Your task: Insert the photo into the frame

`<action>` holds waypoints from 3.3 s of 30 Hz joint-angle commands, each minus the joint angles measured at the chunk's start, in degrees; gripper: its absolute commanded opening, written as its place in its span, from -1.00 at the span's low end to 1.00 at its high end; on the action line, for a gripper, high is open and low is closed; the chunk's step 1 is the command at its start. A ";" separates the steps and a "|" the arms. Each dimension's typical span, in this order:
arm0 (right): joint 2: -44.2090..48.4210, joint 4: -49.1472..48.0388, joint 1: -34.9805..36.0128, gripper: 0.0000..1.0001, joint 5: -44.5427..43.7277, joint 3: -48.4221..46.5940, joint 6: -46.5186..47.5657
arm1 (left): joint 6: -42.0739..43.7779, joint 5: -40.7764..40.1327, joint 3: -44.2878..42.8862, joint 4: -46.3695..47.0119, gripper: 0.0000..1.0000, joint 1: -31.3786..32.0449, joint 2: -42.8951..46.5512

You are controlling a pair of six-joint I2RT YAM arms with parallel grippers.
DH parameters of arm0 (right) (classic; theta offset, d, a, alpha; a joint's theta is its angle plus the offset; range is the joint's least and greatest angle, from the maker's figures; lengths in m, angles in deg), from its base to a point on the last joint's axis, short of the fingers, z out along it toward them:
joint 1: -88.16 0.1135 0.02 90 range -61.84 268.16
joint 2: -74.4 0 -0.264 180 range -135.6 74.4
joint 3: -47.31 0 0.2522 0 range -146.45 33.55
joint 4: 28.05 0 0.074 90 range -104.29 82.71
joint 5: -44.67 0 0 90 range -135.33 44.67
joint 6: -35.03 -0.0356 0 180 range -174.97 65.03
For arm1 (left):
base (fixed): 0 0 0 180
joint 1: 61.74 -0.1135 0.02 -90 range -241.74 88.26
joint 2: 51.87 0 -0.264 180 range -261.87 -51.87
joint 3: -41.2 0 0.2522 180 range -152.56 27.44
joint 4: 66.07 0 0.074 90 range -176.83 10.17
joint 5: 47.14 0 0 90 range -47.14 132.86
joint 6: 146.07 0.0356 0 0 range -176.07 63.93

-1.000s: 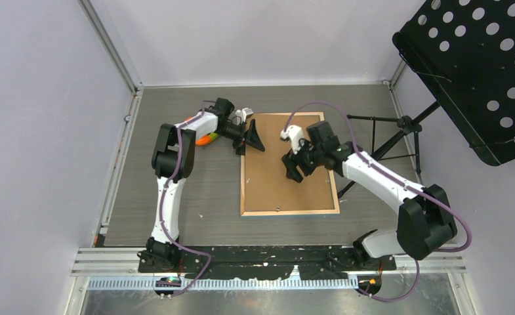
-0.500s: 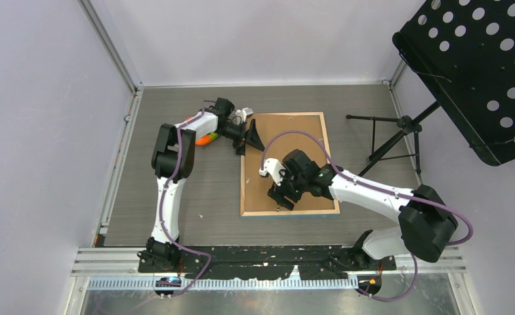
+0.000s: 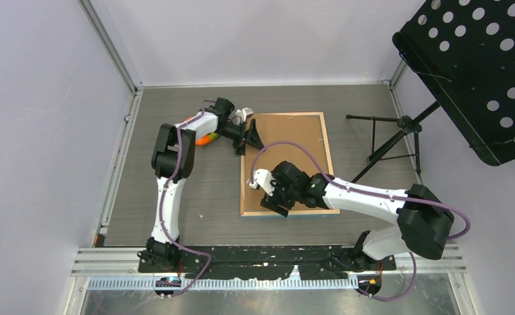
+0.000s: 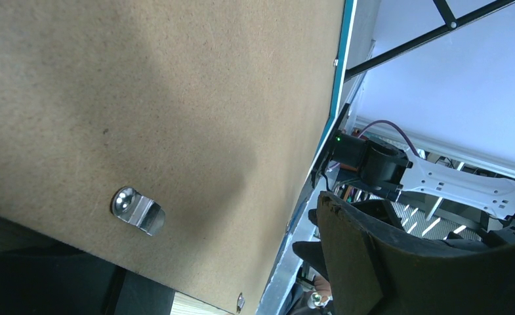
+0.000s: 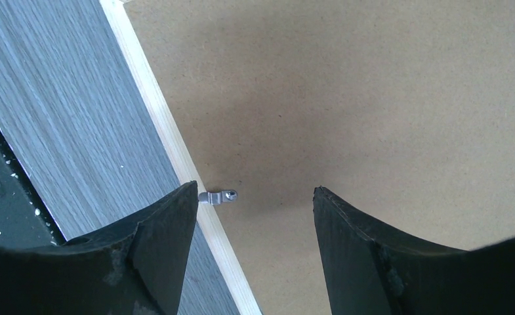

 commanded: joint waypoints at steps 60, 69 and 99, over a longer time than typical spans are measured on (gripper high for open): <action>3.13 -0.57 3.16 0.40 -13.10 3.42 6.35 | 2.60 -4.12 1.38 0.24 0.49 -0.77 -0.28; 5.35 -0.53 2.47 0.39 -13.39 3.38 6.30 | 2.84 -4.67 1.45 -0.23 0.50 -0.77 -0.03; 6.97 -1.48 -16.44 0.37 -4.40 0.12 -0.85 | 4.42 -14.87 -1.77 -10.67 0.99 -0.69 4.60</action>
